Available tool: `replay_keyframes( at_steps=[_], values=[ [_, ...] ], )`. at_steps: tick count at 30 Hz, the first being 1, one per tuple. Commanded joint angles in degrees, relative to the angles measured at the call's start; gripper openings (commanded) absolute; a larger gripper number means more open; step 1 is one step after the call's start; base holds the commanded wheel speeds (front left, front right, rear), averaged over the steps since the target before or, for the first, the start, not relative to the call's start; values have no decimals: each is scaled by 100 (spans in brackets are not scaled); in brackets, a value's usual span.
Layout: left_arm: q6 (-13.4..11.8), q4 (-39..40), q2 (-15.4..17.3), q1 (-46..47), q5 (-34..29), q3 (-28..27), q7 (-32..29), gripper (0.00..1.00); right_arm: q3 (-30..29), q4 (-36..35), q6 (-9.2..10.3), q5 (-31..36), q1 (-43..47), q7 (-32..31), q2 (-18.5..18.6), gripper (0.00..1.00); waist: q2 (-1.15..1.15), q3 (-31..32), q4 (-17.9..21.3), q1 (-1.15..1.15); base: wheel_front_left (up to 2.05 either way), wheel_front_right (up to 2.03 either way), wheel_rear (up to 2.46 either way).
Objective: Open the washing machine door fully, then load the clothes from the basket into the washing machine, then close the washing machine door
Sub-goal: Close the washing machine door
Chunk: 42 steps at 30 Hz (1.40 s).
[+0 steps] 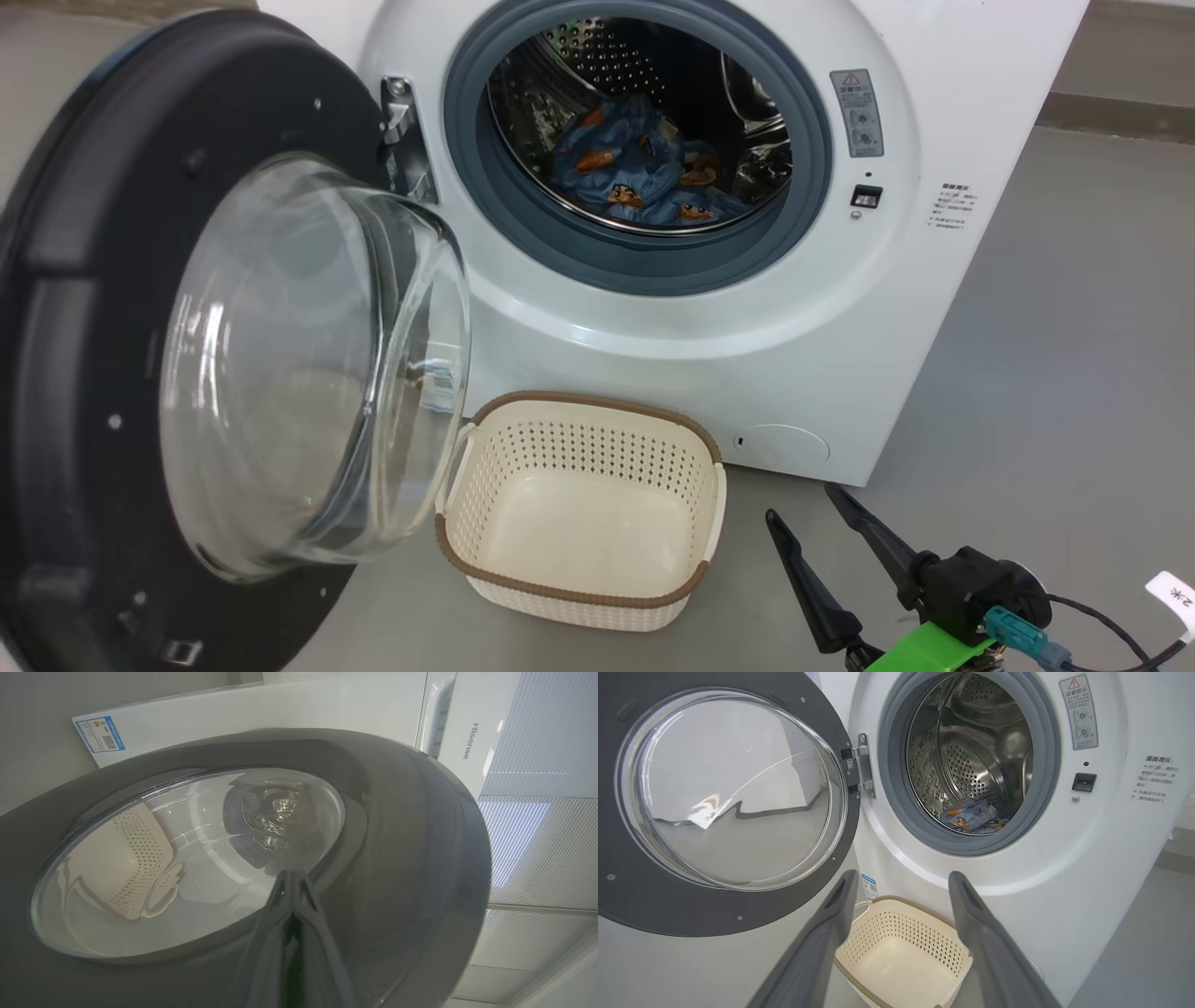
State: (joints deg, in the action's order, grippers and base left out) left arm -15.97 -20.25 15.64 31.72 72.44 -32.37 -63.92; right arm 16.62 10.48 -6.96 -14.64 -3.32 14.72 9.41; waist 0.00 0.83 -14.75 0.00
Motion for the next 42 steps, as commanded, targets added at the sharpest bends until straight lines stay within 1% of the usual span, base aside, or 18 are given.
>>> replay_keyframes(
  at_steps=[1, 6, 10, 14, 19, 24, 26, 29, 36, 42],
  values=[
    [-155, 465, 87, -56, 82, -26, -184, 0, 77, -155, -53, -12, -84, 28, -9, 100, 0, -14, 25, 0, 0, 0, 0],
    [-554, 1216, -234, -284, 157, 37, -343, 0, 46, -167, -53, -1, -105, 28, -75, 100, 0, -42, 77, 0, 0, 0, 0],
    [-742, 1649, -526, -375, 238, 85, -377, 0, 56, -169, -53, 3, -122, 28, -120, 100, 0, -57, 139, 0, 0, 0, 0],
    [-811, 1904, -788, -438, 240, 179, -315, 0, 78, -179, -53, -5, -171, 28, -135, 100, 0, -80, 282, 0, 0, 0, 0],
    [-835, 2091, -978, -519, 218, 339, -267, 0, 44, -190, -53, 3, -205, 28, -133, 100, 0, -98, 547, 0, 0, 0, 0],
    [-767, 2170, -1122, -450, 237, 453, -63, 0, 23, -200, -53, 11, -205, 28, -131, 100, 0, -121, 866, 0, 0, 0, 0],
    [-754, 2170, -1148, -429, 258, 483, -23, 0, 21, -201, -53, 12, -208, 28, -131, 100, 0, -124, 935, 0, 0, 0, 0],
    [-681, 2163, -1204, -371, 298, 569, 146, 0, 22, -207, -53, 12, -220, 28, -130, 100, 0, -143, 1147, 0, 0, 0, 0],
    [-447, 1963, -1257, -176, 428, 647, 640, 0, -2, -216, -53, 15, -234, 28, -126, 100, 0, -173, 1596, 0, 0, 0, 0],
    [-208, 1737, -1272, 37, 580, 828, 1059, 0, -42, -233, -53, 16, -245, 28, -106, 100, 0, -226, 1825, 0, 0, 0, 0]
  ],
)
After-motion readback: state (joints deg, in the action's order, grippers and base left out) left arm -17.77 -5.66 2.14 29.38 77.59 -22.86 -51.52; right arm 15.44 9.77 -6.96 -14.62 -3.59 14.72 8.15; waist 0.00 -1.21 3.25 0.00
